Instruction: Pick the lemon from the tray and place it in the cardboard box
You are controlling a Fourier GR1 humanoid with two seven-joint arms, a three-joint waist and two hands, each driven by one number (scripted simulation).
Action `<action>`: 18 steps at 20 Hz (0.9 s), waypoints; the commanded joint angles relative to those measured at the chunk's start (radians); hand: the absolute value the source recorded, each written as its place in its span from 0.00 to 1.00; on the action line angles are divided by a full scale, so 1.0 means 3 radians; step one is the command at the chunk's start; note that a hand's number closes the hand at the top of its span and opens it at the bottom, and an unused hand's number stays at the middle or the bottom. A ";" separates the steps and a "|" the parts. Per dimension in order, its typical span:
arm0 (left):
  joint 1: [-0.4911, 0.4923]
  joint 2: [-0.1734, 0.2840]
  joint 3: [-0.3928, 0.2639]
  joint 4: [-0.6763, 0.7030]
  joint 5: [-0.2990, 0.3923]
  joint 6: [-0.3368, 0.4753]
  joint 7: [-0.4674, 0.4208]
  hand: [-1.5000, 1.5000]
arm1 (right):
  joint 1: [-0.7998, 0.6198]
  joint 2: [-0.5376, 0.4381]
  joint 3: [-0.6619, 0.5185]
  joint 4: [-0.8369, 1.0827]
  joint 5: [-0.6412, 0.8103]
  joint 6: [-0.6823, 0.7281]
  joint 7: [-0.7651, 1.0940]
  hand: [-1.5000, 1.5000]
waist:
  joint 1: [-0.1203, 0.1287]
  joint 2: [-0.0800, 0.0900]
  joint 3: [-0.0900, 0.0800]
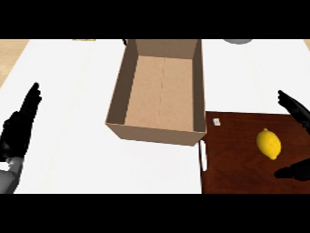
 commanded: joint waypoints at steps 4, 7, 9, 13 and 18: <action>0.0139 0.0262 0.0129 0.0198 -0.0095 -0.0014 0.0062 0.50 | 0.0115 -0.0061 -0.0184 0.1043 -0.0098 0.0700 -0.1737 0.00 | 0.0011 0.0000 0.0018; 0.0069 0.0181 0.0060 0.0228 -0.0143 -0.0017 0.0111 0.50 | -0.0131 -0.0256 -0.0207 0.1486 0.0325 0.0603 -0.2324 0.00 | 0.0027 0.0000 0.0016; 0.0053 0.0255 0.0125 0.0274 -0.0149 -0.0052 0.0102 0.50 | -0.0228 -0.0483 -0.0127 0.1578 0.0608 0.0452 -0.2409 0.00 | 0.0018 -0.0006 0.0008; -0.0081 0.0245 0.0119 0.0254 -0.0125 -0.0133 0.0205 0.50 | -0.0459 -0.0702 0.0188 0.1710 0.1232 -0.0022 -0.2363 0.00 | 0.0040 -0.0001 0.0004; -0.0173 0.0139 0.0061 0.0314 -0.0270 -0.0056 0.0294 0.50 | -0.0996 -0.0757 0.0558 0.1982 0.1700 0.0042 -0.2145 0.00 | 0.0026 -0.0007 -0.0004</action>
